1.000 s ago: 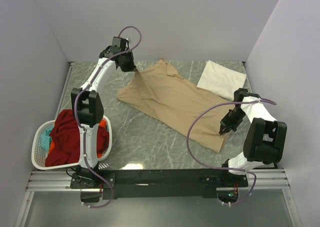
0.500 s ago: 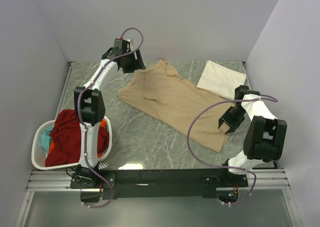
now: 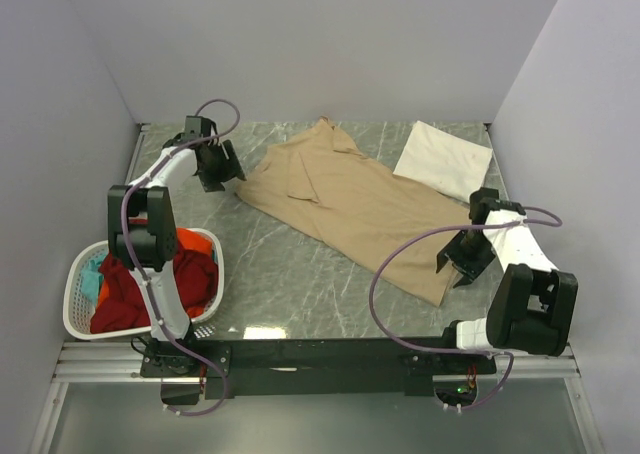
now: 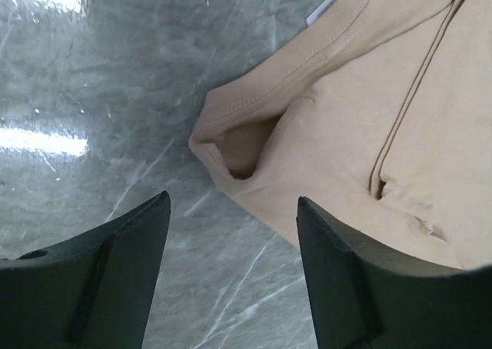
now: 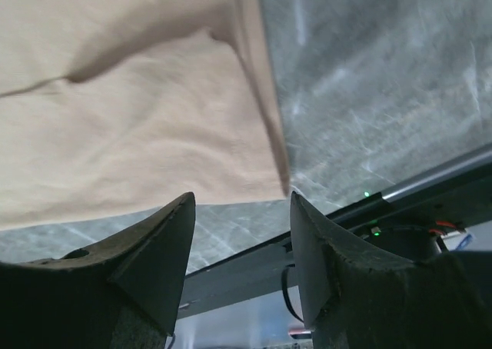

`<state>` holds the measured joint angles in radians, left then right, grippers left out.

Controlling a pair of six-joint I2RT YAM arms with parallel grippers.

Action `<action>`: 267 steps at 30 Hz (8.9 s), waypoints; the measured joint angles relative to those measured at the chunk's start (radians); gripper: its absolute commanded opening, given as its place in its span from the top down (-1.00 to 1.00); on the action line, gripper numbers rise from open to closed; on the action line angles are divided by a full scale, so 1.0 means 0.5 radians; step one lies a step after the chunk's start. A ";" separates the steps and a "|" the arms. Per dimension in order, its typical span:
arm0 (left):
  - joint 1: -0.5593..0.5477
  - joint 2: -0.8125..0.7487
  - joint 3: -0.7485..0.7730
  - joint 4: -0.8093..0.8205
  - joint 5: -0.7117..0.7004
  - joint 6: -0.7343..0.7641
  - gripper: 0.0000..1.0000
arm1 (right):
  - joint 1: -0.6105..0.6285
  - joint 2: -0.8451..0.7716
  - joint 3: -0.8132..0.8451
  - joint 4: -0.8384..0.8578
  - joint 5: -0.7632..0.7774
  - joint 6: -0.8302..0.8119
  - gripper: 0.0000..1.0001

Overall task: Fold and stack the t-shirts
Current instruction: Fold the tshirt

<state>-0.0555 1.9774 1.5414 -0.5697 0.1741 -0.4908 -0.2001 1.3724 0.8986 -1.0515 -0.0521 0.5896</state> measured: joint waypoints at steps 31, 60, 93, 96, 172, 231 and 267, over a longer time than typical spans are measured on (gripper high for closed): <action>0.022 0.212 -0.062 0.100 0.015 -0.002 0.32 | 0.379 0.070 -0.131 0.027 0.089 0.265 -0.14; 0.320 0.301 0.060 0.106 0.006 -0.002 0.99 | 0.933 0.265 -0.166 0.030 0.116 0.454 -0.02; 0.338 0.301 0.060 0.094 0.008 0.034 0.99 | 1.112 0.316 -0.369 0.254 -0.297 0.480 1.00; 0.343 0.301 0.080 0.064 0.004 0.060 0.99 | 1.115 0.314 -0.378 0.246 -0.304 0.481 1.00; -0.405 0.230 0.224 -0.142 -0.292 -0.105 0.08 | 0.950 0.188 -0.086 0.357 0.064 0.148 0.20; -0.731 0.529 0.600 -0.091 -0.244 -0.114 0.99 | 0.940 0.186 -0.175 0.370 0.092 0.111 0.22; -0.732 0.623 0.697 0.033 0.188 -0.200 -0.30 | 0.742 -0.100 -0.230 0.337 0.079 0.142 0.10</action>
<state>-0.4213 2.2890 1.8896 -0.5533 0.2684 -0.5907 0.1707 1.3224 0.7834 -0.8829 -0.0128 0.6605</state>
